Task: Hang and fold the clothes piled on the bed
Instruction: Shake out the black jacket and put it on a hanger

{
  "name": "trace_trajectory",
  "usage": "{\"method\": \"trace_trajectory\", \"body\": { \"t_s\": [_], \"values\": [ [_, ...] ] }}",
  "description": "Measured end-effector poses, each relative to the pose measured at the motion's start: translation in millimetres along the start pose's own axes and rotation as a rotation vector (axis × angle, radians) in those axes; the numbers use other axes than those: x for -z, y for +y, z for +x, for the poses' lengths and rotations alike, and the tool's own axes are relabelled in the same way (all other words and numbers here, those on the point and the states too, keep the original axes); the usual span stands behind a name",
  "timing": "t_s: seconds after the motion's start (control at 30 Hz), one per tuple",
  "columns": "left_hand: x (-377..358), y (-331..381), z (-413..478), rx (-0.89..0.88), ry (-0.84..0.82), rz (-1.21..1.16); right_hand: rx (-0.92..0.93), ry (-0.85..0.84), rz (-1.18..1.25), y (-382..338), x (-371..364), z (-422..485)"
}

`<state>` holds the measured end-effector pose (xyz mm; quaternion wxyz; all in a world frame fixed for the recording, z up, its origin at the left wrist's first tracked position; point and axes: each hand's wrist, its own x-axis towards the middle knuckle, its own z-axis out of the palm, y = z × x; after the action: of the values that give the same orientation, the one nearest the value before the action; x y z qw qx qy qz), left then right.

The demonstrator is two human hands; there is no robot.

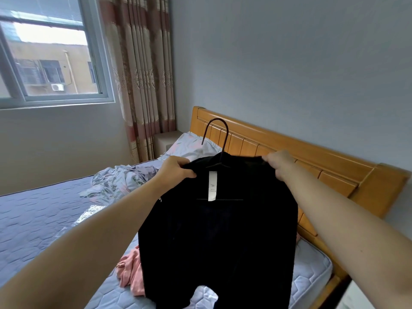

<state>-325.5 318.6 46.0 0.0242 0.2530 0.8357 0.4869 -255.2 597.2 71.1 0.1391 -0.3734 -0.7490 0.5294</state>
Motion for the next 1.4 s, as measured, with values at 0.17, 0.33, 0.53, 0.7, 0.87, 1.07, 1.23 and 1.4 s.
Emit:
{"method": "trace_trajectory", "body": {
  "t_s": [0.17,0.33,0.53,0.7,0.87,1.07,1.23,1.4],
  "values": [
    [1,0,1,0.022,0.035,-0.033,0.406,0.084,-0.584,9,2,-5],
    [0,0,5,0.042,0.082,-0.038,0.481,-0.461,-0.277,-13,10,-47],
    [-19,9,12,-0.063,0.104,0.1,0.614,-0.294,-0.669,0,0,-40],
    [-40,25,19,-0.17,0.023,0.352,0.64,0.124,-0.648,21,-2,-45],
    [-50,31,7,-0.272,-0.113,0.451,0.651,0.312,-0.663,38,8,-71],
    [-74,44,-19,-0.31,-0.091,0.259,0.504,0.29,-0.703,63,41,-123],
    [-103,67,-53,-0.427,-0.165,0.182,0.349,0.008,-0.401,90,100,-192],
    [-138,105,-104,-0.541,-0.335,0.092,0.212,0.237,-0.54,132,140,-259]
  ]
}}
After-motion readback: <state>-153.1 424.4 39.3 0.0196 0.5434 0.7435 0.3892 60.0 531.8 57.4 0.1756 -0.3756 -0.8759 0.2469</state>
